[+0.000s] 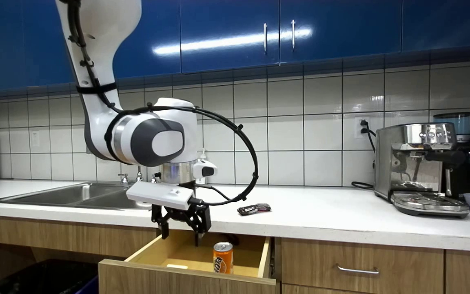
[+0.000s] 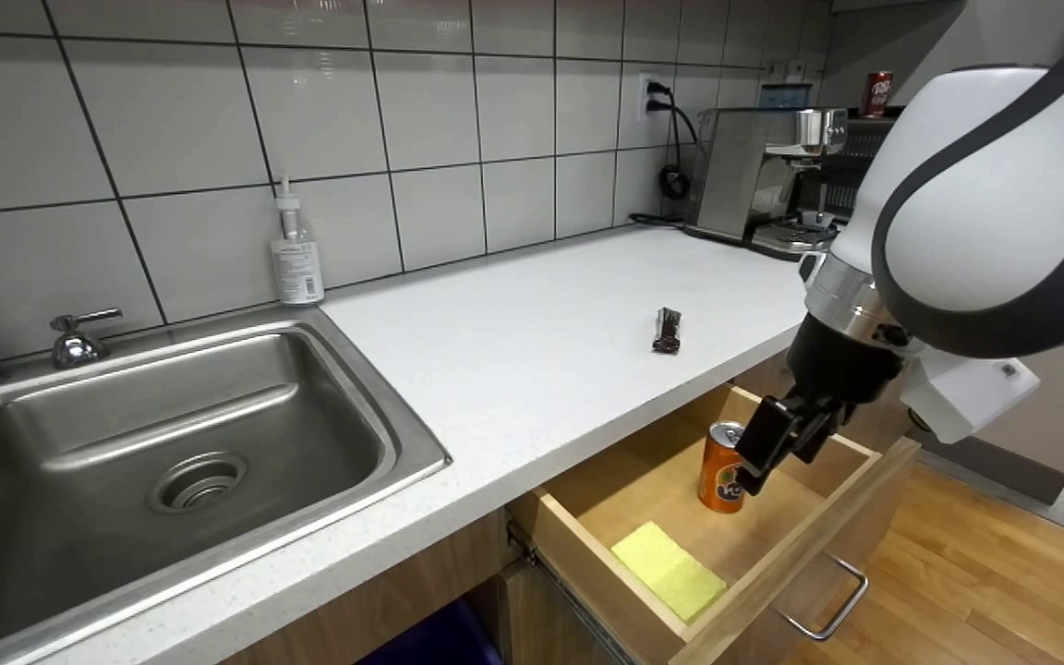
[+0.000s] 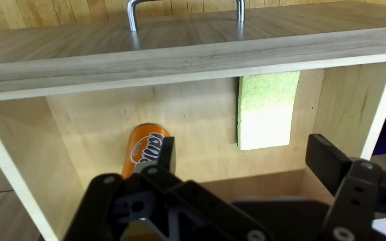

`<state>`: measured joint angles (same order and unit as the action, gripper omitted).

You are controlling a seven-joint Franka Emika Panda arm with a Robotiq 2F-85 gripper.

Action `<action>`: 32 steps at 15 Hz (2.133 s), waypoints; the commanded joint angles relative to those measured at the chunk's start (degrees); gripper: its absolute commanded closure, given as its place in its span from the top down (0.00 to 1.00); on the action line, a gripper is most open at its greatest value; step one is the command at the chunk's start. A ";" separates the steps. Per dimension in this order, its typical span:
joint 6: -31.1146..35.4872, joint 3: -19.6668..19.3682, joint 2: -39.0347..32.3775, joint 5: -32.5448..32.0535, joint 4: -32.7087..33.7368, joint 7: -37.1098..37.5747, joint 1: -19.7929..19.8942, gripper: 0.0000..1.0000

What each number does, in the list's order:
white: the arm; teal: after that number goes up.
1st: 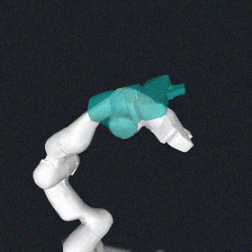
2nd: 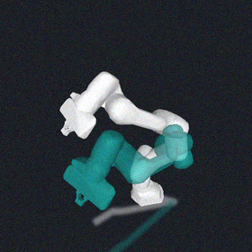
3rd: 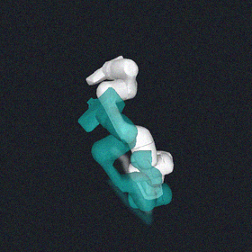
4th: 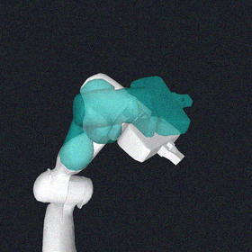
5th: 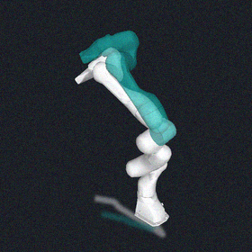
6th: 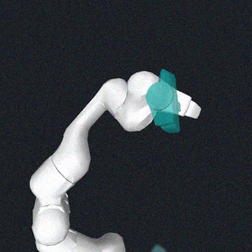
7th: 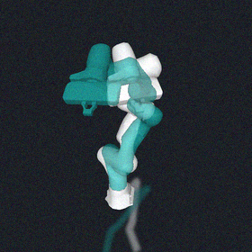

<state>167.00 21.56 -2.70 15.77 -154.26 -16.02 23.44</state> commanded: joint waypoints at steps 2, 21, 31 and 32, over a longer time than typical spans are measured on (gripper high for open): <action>-1.43 -8.17 1.19 0.43 -0.29 -0.43 -8.03 1.00; -5.09 -17.43 4.82 4.20 -3.08 -2.46 -20.94 1.00; -10.39 -18.99 6.91 -0.86 -4.90 -0.81 -23.69 1.00; -10.47 -19.13 6.76 -1.85 -4.86 -0.43 -23.77 1.00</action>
<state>159.01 3.84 2.52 16.72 -159.15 -17.07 0.58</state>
